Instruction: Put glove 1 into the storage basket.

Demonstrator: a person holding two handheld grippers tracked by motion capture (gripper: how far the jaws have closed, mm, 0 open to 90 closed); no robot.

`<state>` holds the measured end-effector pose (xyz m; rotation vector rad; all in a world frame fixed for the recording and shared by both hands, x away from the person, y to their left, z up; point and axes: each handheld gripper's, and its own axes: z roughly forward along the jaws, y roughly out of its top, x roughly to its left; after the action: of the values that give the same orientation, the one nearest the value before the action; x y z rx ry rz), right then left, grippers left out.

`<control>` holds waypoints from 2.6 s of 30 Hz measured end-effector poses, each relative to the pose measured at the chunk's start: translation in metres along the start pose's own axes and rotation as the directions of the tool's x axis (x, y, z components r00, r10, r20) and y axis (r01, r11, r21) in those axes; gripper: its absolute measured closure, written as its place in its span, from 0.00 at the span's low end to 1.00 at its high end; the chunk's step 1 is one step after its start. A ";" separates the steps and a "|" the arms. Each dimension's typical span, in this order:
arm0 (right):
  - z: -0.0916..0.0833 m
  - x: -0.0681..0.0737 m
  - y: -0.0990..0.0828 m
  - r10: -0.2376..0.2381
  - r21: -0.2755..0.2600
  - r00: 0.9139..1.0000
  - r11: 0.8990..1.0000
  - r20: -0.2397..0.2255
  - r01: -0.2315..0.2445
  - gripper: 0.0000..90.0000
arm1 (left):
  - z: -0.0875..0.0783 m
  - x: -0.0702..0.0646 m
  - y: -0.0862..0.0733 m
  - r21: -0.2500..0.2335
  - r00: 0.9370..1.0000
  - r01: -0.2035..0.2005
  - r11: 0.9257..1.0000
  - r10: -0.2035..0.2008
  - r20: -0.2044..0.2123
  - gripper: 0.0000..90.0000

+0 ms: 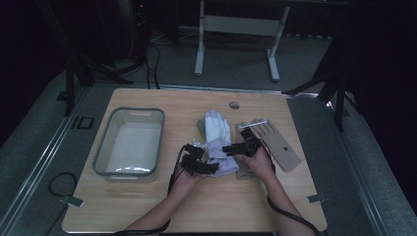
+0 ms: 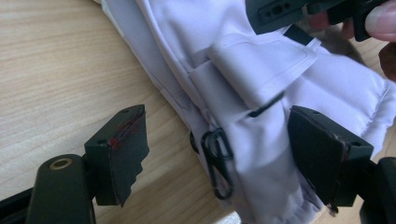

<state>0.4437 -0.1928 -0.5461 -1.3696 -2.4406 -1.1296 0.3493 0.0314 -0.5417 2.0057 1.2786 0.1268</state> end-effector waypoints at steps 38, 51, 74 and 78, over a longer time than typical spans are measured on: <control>-0.025 0.072 0.006 -0.179 -0.100 0.940 0.971 0.291 0.216 0.88 | -0.035 0.004 0.018 -0.004 0.989 -0.077 0.997 0.077 0.129 0.83; -0.038 0.121 0.035 -0.212 -0.150 0.937 0.954 0.279 0.260 0.88 | -0.090 0.017 0.031 -0.036 0.983 -0.143 0.989 0.146 0.109 0.83; -0.002 0.192 0.071 -0.255 -0.151 0.939 0.944 0.231 0.293 0.88 | -0.163 0.068 0.014 -0.055 0.991 -0.121 0.991 0.124 0.046 0.83; 0.009 0.208 0.080 -0.266 -0.152 0.939 0.941 0.217 0.302 0.88 | -0.180 0.081 0.010 -0.061 0.994 -0.107 0.992 0.108 0.026 0.83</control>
<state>0.3870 -0.0194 -0.4176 -1.2518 -2.8099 -1.3746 0.3168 0.1906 -0.4298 2.0183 1.1357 0.1836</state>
